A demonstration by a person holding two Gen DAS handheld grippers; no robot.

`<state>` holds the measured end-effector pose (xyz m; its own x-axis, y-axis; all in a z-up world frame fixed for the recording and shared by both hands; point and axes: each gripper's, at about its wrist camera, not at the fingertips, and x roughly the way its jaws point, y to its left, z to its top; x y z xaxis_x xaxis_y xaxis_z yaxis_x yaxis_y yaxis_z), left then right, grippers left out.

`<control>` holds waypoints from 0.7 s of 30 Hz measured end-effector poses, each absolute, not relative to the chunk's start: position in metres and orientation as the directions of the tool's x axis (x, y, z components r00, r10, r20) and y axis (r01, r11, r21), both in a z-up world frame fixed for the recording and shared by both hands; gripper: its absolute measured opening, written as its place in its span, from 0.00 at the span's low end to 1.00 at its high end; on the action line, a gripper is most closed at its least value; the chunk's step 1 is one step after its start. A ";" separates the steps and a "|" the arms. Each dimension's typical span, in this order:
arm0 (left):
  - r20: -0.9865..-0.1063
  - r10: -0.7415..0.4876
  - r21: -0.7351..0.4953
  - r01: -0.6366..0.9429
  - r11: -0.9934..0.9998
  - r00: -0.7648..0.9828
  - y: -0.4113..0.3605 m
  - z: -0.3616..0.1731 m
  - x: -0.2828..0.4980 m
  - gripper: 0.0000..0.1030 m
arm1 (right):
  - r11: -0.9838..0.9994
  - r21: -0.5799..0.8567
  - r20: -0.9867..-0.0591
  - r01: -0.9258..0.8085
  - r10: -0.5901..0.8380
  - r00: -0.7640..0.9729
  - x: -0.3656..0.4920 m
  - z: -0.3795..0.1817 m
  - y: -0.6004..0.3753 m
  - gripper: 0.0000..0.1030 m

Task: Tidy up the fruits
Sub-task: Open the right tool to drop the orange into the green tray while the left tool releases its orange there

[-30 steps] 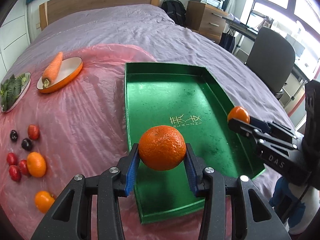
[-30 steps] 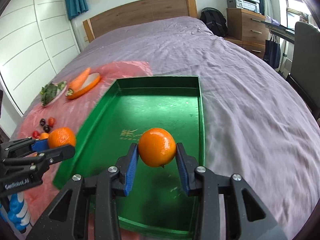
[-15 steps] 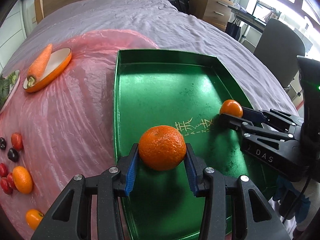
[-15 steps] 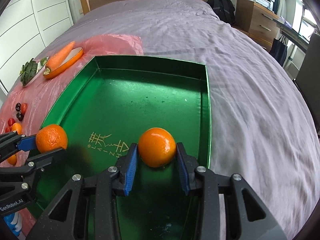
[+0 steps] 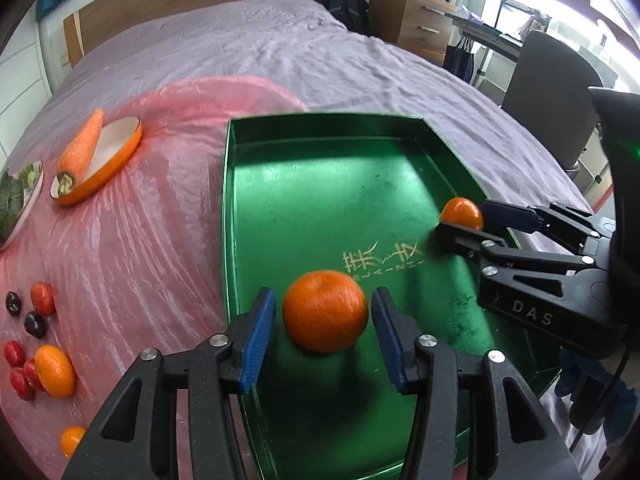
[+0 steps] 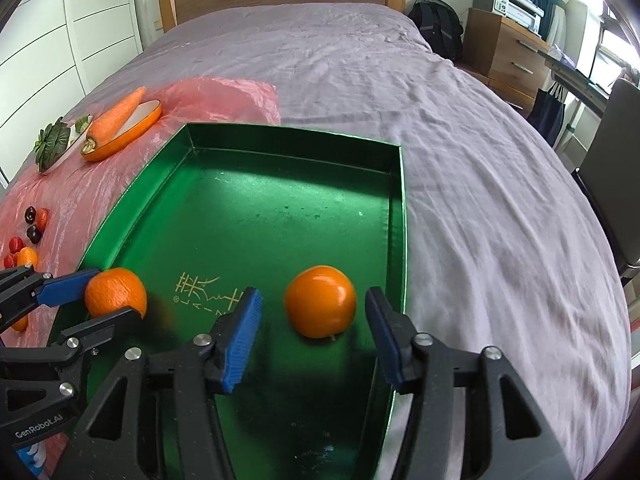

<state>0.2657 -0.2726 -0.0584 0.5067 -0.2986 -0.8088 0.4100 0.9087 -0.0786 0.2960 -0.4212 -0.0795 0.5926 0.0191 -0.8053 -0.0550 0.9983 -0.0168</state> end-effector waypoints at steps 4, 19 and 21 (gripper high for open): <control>-0.793 -0.308 -0.071 0.422 0.904 0.526 -0.272 -0.045 0.259 0.46 | 0.998 -0.017 -0.789 -0.052 0.019 0.615 0.288 -0.067 -0.420 1.00; -0.724 -0.352 -0.076 0.438 0.896 0.593 -0.241 0.007 0.199 0.46 | 0.999 0.021 -0.643 -0.030 0.037 0.765 0.210 0.010 -0.408 1.00; -0.726 -0.352 -0.080 0.436 0.896 0.591 -0.234 0.011 0.190 0.47 | 0.999 0.045 -0.631 -0.028 0.050 0.774 0.198 0.017 -0.405 1.00</control>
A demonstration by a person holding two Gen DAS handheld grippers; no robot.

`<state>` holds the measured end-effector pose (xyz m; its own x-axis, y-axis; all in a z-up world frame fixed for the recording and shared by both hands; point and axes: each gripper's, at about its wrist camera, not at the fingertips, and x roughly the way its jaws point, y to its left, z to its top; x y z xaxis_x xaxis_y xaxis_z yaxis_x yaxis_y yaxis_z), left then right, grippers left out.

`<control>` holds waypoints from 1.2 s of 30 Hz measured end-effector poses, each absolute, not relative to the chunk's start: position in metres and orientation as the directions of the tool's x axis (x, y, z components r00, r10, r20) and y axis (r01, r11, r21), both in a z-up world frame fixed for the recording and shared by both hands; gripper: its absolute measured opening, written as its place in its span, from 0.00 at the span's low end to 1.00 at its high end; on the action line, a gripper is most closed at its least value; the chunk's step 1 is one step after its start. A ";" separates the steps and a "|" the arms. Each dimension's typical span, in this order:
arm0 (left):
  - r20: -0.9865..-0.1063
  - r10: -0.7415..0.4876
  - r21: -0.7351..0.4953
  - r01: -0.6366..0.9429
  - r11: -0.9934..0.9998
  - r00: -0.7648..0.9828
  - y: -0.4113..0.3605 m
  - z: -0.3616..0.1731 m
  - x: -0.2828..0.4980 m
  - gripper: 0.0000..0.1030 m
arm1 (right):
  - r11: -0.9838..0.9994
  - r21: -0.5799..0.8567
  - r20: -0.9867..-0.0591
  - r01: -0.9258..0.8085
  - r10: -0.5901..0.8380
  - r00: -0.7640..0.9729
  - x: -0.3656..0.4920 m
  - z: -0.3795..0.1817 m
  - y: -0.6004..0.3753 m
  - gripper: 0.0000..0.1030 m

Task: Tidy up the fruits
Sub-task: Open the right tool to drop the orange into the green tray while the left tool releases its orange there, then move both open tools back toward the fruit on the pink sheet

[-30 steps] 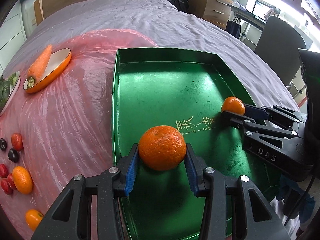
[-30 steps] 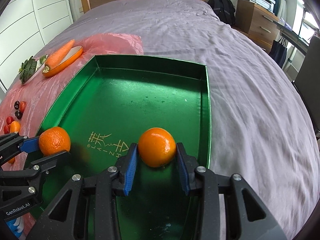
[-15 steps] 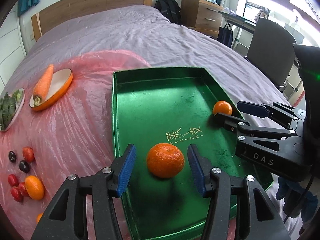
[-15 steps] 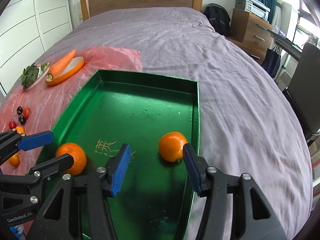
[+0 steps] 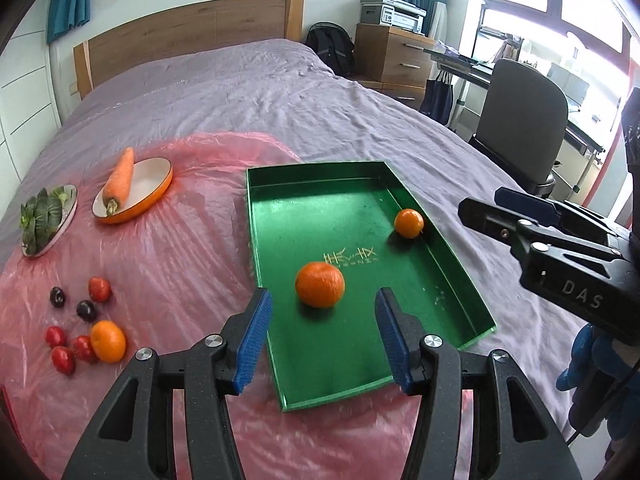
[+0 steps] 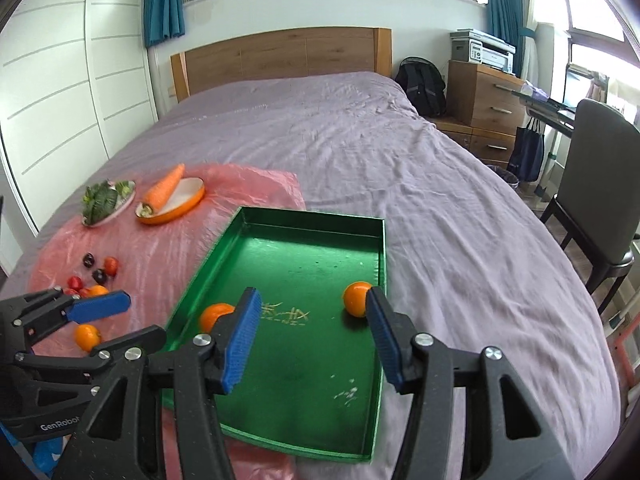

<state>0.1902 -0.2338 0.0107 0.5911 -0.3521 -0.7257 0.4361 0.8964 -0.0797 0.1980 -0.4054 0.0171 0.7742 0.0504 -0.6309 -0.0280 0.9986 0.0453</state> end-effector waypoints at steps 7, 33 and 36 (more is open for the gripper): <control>-0.743 -0.331 -0.097 0.395 0.914 0.582 -0.202 0.016 0.164 0.47 | 0.996 0.066 -0.588 -0.052 0.081 0.804 0.152 0.034 -0.387 1.00; -0.758 -0.138 -0.100 0.095 0.990 0.638 -0.032 -0.014 0.130 0.49 | 0.967 0.099 -0.630 -0.233 0.242 0.738 0.095 -0.003 -0.282 1.00; -0.766 -0.114 -0.105 0.053 0.993 0.633 -0.008 -0.023 0.137 0.49 | 0.957 0.105 -0.648 -0.271 0.272 0.711 0.102 -0.014 -0.266 1.00</control>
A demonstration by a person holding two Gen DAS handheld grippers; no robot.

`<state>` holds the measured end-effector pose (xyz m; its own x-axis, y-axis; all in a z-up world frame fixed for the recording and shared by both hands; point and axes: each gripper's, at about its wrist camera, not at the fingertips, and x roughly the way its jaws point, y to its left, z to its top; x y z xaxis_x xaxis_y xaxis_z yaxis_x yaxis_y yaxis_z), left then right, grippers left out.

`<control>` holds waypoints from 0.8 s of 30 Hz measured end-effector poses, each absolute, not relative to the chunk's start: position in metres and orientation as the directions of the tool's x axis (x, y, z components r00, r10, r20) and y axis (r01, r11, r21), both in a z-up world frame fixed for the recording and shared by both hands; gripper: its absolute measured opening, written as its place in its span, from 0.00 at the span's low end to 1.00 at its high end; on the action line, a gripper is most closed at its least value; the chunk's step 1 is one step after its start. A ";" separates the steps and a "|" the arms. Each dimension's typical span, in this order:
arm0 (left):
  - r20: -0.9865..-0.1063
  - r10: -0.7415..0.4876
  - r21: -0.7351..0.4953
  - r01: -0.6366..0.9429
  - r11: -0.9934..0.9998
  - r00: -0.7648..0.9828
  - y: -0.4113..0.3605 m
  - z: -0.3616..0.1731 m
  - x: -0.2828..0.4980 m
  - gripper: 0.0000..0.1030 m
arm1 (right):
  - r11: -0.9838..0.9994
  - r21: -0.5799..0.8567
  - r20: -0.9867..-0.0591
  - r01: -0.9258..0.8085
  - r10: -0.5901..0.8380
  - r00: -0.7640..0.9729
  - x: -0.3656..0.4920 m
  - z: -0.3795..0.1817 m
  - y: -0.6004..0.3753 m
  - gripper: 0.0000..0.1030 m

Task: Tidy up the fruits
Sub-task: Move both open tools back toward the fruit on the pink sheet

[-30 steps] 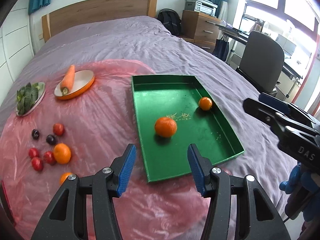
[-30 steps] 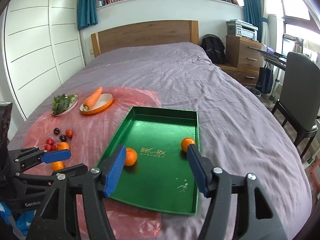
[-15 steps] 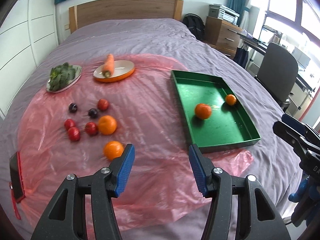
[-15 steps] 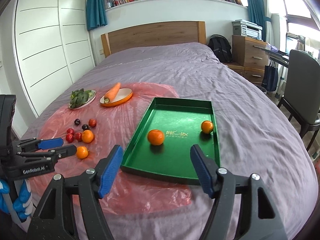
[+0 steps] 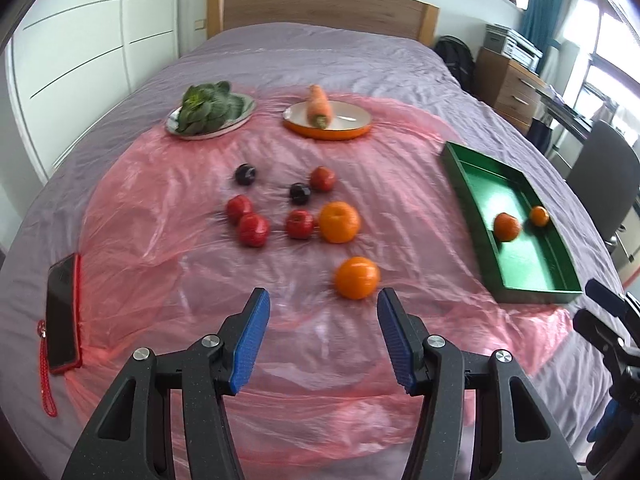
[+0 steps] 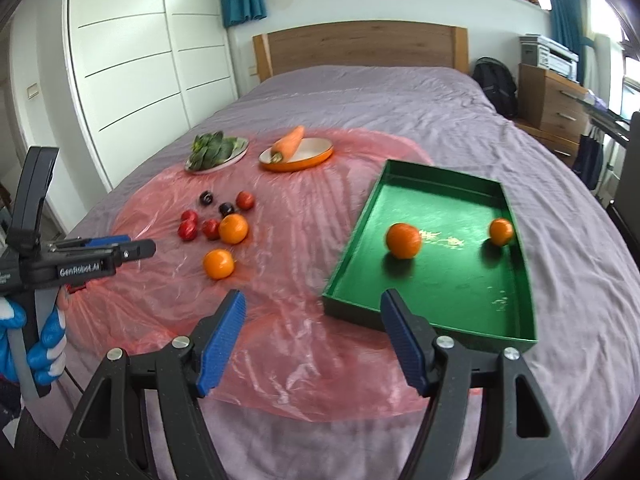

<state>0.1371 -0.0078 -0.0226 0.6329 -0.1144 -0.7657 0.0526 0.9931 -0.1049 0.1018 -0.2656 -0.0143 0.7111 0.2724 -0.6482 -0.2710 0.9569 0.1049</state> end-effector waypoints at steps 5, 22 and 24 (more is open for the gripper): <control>-0.782 -0.090 -0.133 -0.025 0.991 0.616 0.029 -0.040 0.156 0.49 | 0.942 0.107 -0.669 -0.317 0.304 0.678 0.115 -0.028 -0.245 1.00; -0.807 -0.122 -0.218 -0.099 0.971 0.578 0.057 -0.085 0.231 0.48 | 0.870 0.119 -0.711 -0.479 0.412 0.570 0.187 -0.051 -0.193 1.00; -0.808 -0.119 -0.215 -0.101 0.971 0.577 0.056 -0.089 0.238 0.48 | 0.859 0.121 -0.717 -0.497 0.422 0.555 0.196 -0.055 -0.188 1.00</control>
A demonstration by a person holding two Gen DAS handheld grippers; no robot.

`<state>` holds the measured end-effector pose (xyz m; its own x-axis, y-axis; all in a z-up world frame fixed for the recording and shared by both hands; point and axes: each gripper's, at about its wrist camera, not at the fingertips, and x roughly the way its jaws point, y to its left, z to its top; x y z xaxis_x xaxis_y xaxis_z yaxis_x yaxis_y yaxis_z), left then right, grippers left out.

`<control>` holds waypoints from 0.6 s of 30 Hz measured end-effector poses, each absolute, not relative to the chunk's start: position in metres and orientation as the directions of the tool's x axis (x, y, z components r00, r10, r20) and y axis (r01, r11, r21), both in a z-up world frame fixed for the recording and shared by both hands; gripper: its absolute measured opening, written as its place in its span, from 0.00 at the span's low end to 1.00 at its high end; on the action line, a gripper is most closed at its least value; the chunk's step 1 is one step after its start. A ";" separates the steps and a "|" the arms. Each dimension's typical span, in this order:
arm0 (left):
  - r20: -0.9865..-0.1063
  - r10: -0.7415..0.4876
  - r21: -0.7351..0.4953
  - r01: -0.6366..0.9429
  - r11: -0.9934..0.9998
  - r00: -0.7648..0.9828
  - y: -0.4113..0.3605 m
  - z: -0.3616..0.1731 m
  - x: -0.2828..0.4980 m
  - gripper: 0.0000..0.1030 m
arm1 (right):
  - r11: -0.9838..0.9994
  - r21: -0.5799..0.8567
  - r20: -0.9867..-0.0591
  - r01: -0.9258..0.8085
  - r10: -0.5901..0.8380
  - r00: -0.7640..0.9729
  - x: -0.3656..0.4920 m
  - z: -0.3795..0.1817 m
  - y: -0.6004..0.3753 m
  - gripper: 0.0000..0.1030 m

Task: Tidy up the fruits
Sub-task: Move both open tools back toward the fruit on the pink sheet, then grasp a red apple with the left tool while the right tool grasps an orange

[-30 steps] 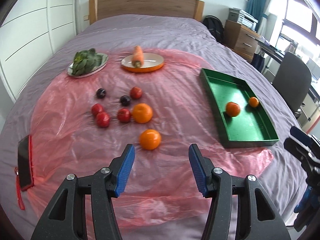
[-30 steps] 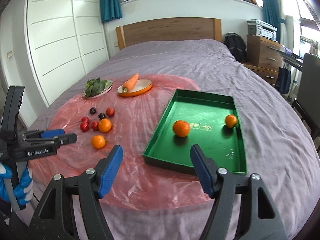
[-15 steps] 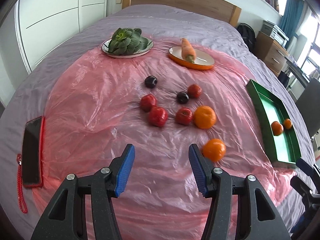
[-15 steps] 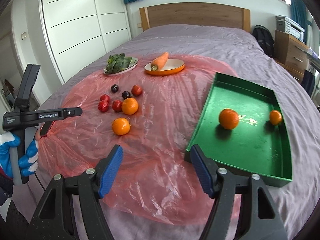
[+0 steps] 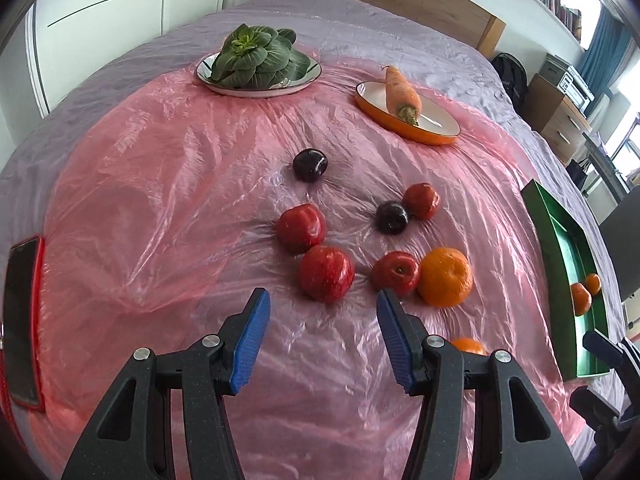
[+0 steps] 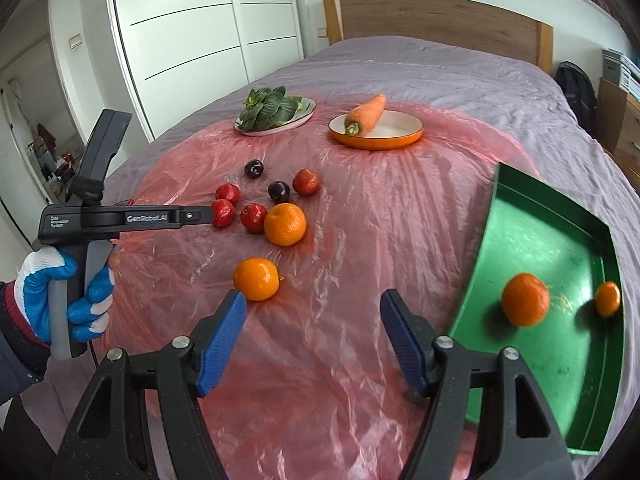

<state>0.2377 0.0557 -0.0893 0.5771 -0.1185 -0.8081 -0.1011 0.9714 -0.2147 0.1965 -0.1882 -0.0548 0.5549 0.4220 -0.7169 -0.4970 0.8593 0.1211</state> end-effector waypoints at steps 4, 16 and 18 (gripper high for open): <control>-0.813 -0.115 -0.206 -0.098 0.974 0.570 0.054 -0.096 0.248 0.44 | 0.831 0.124 -0.727 -0.542 0.448 0.520 0.216 -0.057 -0.177 1.00; -0.814 -0.137 -0.221 -0.082 0.972 0.564 0.058 -0.113 0.261 0.36 | 0.707 0.069 -0.802 -0.704 0.459 0.382 0.274 -0.069 -0.115 0.97; -0.812 -0.152 -0.238 -0.082 0.968 0.564 0.059 -0.115 0.263 0.36 | 0.682 0.032 -0.820 -0.731 0.436 0.371 0.280 -0.072 -0.106 0.97</control>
